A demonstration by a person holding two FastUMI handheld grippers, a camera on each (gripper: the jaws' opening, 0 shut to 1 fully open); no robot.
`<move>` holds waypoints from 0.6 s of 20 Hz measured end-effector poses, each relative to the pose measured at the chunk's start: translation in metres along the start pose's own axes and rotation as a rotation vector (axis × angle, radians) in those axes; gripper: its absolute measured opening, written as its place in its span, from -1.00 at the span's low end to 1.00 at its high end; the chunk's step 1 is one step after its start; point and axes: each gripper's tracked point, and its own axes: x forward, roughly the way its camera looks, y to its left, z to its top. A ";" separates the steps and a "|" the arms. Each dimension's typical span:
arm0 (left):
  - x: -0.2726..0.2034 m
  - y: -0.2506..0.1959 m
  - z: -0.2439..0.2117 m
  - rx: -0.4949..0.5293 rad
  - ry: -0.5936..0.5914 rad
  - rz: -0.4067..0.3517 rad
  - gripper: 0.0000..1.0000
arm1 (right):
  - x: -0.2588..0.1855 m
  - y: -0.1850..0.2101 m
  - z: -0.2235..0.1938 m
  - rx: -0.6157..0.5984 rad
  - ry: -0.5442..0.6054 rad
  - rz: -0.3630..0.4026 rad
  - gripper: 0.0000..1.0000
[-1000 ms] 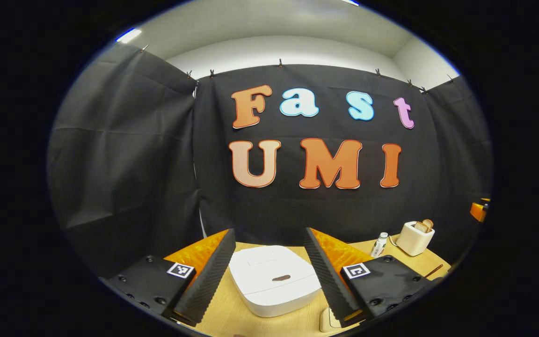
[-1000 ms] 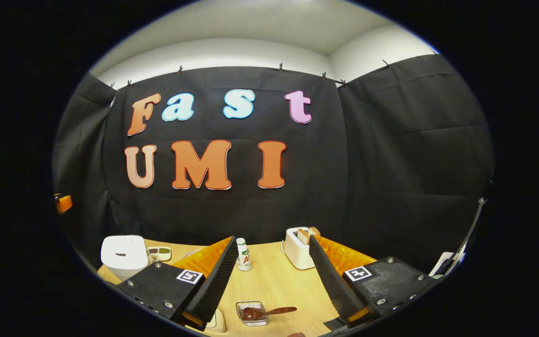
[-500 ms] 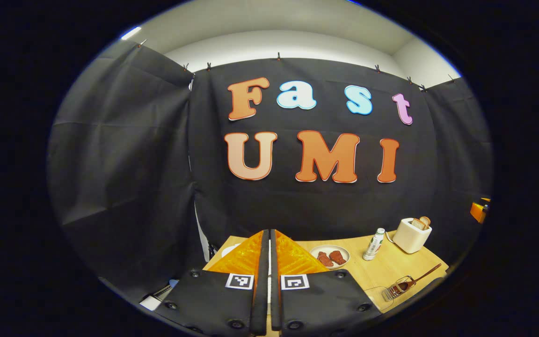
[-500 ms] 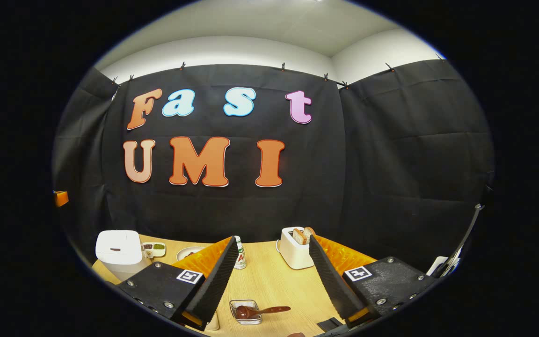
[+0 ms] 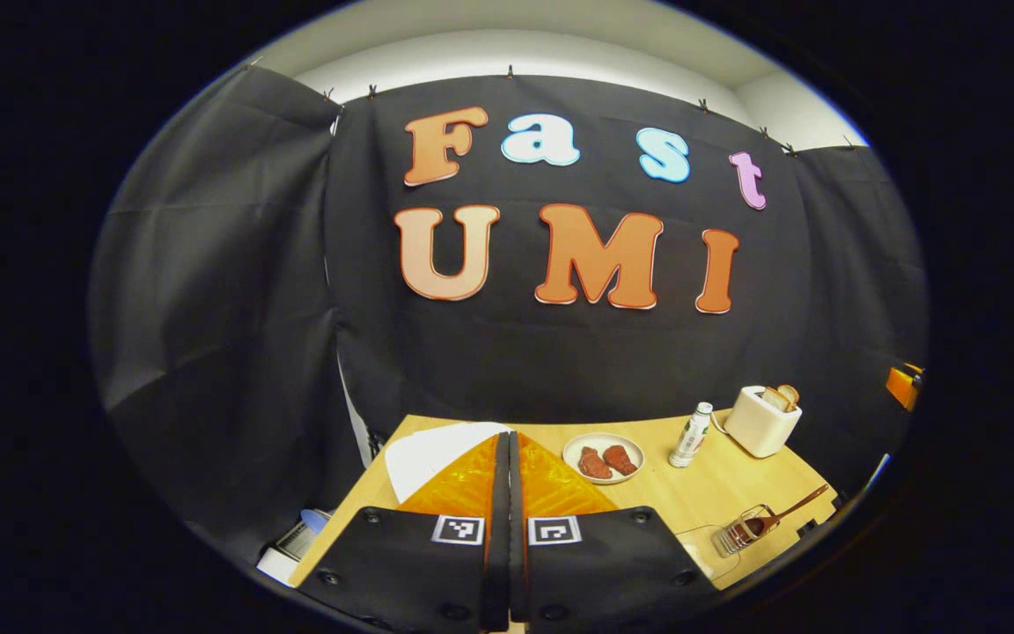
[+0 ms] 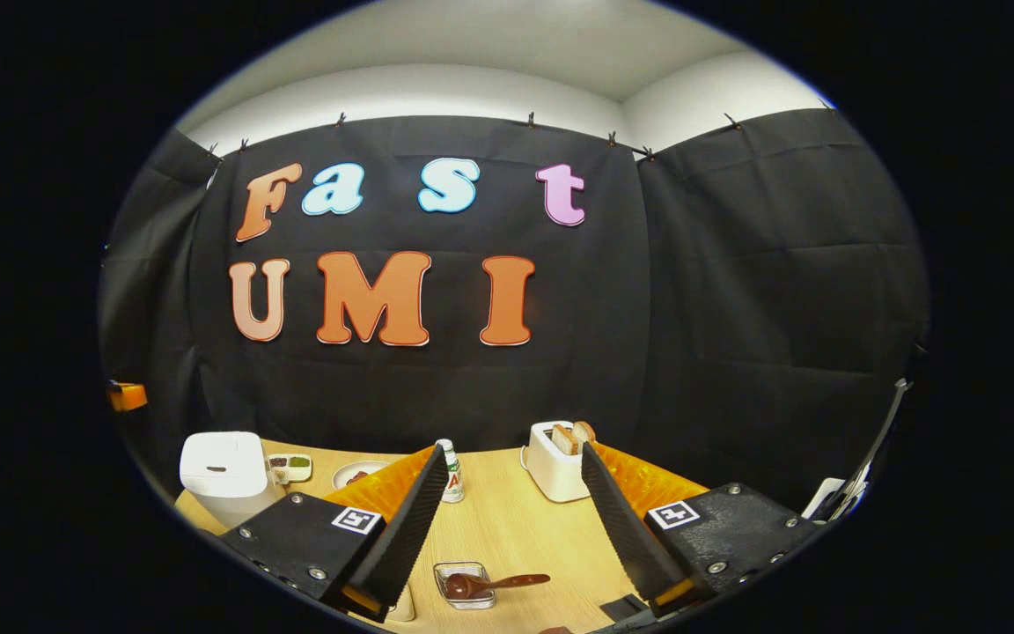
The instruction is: Close the left gripper, press the button to open the rice cooker; take a wooden spoon from the chopstick holder with the right hand, scoop a spoonful of rice and pour it into the rice cooker, then put the wooden spoon back into the chopstick holder.
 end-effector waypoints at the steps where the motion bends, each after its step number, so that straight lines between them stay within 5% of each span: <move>1: 0.009 -0.001 -0.006 -0.011 0.018 -0.008 -0.92 | 0.001 0.000 -0.001 -0.006 0.004 -0.003 0.89; 12: 0.112 0.012 -0.100 0.026 0.260 -0.014 -0.91 | 0.013 -0.019 -0.022 -0.030 0.065 -0.081 0.90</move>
